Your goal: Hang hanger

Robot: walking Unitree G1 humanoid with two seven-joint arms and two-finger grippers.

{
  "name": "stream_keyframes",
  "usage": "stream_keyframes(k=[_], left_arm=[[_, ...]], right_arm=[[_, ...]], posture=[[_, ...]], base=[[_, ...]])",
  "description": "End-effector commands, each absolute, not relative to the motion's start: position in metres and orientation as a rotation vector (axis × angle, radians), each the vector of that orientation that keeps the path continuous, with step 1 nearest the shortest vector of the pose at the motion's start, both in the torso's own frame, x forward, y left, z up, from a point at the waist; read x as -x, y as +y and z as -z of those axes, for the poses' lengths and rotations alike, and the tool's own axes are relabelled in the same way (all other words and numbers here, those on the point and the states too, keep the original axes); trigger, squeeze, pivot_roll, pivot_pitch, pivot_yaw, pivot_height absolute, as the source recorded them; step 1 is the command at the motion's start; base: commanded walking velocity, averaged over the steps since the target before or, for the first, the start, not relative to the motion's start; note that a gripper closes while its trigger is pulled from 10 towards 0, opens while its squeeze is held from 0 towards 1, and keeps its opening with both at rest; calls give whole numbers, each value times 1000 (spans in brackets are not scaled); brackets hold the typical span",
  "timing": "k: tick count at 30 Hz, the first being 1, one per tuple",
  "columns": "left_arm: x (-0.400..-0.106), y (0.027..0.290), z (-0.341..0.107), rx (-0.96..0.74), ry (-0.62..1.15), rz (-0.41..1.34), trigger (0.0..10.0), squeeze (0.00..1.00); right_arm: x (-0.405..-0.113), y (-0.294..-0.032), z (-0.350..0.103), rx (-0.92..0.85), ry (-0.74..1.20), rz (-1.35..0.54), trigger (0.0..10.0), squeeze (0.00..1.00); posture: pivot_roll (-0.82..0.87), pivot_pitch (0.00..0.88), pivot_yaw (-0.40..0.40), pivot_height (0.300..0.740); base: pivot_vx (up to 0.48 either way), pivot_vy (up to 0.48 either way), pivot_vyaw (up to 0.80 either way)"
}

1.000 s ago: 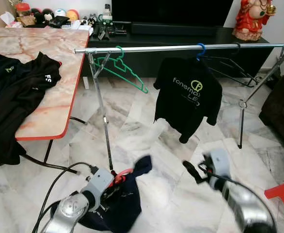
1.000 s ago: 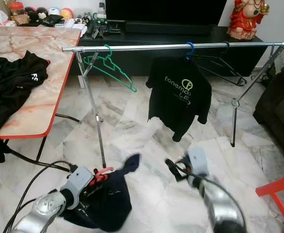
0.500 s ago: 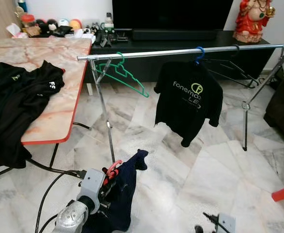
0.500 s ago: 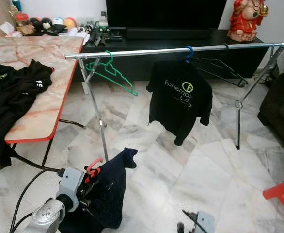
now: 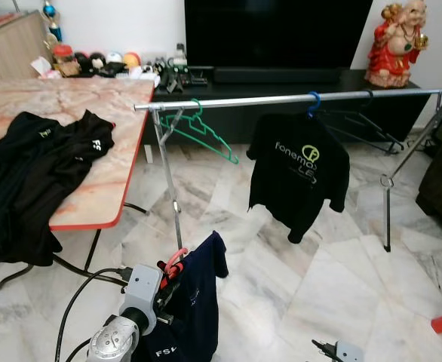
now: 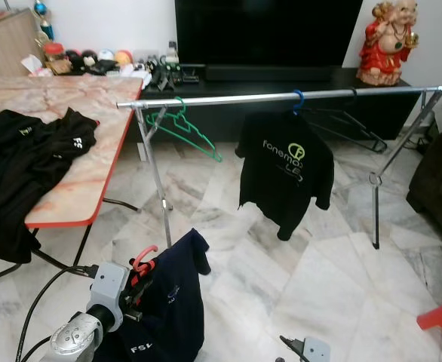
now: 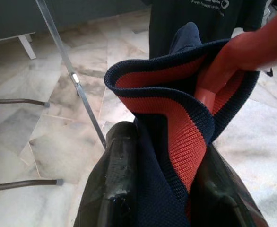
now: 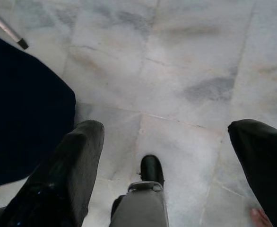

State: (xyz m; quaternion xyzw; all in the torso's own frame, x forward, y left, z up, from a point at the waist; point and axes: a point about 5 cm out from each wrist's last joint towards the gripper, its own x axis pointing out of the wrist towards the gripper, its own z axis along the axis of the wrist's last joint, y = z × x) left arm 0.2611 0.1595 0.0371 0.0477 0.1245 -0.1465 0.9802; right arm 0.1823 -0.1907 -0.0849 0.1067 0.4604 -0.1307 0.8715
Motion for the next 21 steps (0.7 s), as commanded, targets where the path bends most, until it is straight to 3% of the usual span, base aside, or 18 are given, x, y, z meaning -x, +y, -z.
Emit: stream_keyframes(k=[1, 21], left_arm=[[-263, 160, -45, -92, 222, 300, 10000, 0], [-247, 171, -43, 34, 273, 272, 10000, 0]], right_arm=[[-179, -189, 87, -214, 978, 268, 10000, 0], [-173, -193, 89, -218, 990, 279, 10000, 0]], posture=[[49, 5, -1, 740], [64, 33, -6, 740]], base=[[371, 0, 0], [421, 0, 0]])
